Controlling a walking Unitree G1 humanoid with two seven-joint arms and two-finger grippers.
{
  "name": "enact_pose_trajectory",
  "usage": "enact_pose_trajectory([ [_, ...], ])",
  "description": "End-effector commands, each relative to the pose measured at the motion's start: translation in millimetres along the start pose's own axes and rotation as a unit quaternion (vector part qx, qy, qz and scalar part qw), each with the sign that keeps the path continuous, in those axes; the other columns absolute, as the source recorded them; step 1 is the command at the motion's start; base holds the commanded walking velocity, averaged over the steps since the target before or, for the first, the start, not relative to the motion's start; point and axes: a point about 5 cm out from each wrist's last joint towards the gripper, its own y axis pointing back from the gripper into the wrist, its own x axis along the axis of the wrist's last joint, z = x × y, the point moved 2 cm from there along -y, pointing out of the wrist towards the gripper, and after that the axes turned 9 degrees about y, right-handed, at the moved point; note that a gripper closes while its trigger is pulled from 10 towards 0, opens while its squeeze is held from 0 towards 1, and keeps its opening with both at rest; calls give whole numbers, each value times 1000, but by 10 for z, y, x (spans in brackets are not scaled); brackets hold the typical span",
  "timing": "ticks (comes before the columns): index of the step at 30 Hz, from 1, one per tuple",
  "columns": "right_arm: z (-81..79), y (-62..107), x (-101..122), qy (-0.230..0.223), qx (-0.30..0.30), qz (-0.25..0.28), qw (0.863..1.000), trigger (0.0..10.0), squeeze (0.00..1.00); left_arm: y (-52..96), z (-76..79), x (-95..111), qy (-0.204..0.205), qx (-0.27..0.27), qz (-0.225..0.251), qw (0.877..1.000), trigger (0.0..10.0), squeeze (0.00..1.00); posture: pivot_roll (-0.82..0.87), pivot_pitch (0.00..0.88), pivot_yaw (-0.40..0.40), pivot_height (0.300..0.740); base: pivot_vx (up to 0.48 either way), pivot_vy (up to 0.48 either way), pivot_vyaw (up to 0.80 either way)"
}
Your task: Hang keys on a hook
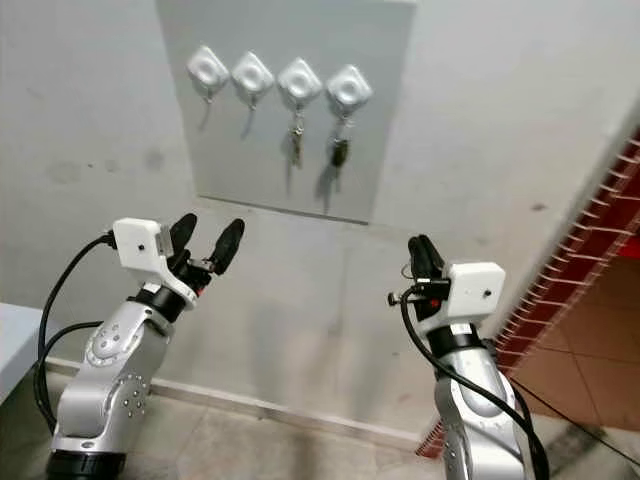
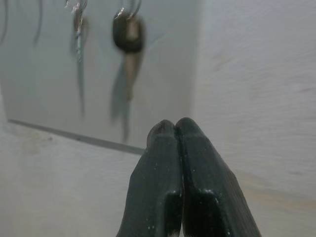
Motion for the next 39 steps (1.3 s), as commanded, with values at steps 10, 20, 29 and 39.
enact_pose_trajectory([
  [10,68,15,26,3,-10,3,1000,10000,0,-23,44,-52,16,1,-13,1000,10000,0,9,0,-38,740,0,106,0],
  [20,59,22,28,1,-12,3,1000,10000,0,-28,42,-63,17,1,-20,1000,10000,0,6,0,-33,740,0,464,0],
  [29,51,33,25,-1,-12,2,1000,10000,0,-31,49,-78,18,2,-23,1000,10000,0,5,0,-32,740,0,439,0],
  [39,44,39,30,-3,-13,2,1000,10000,0,-39,49,-81,8,12,-26,1000,10000,0,4,0,-31,740,0,36,0],
])
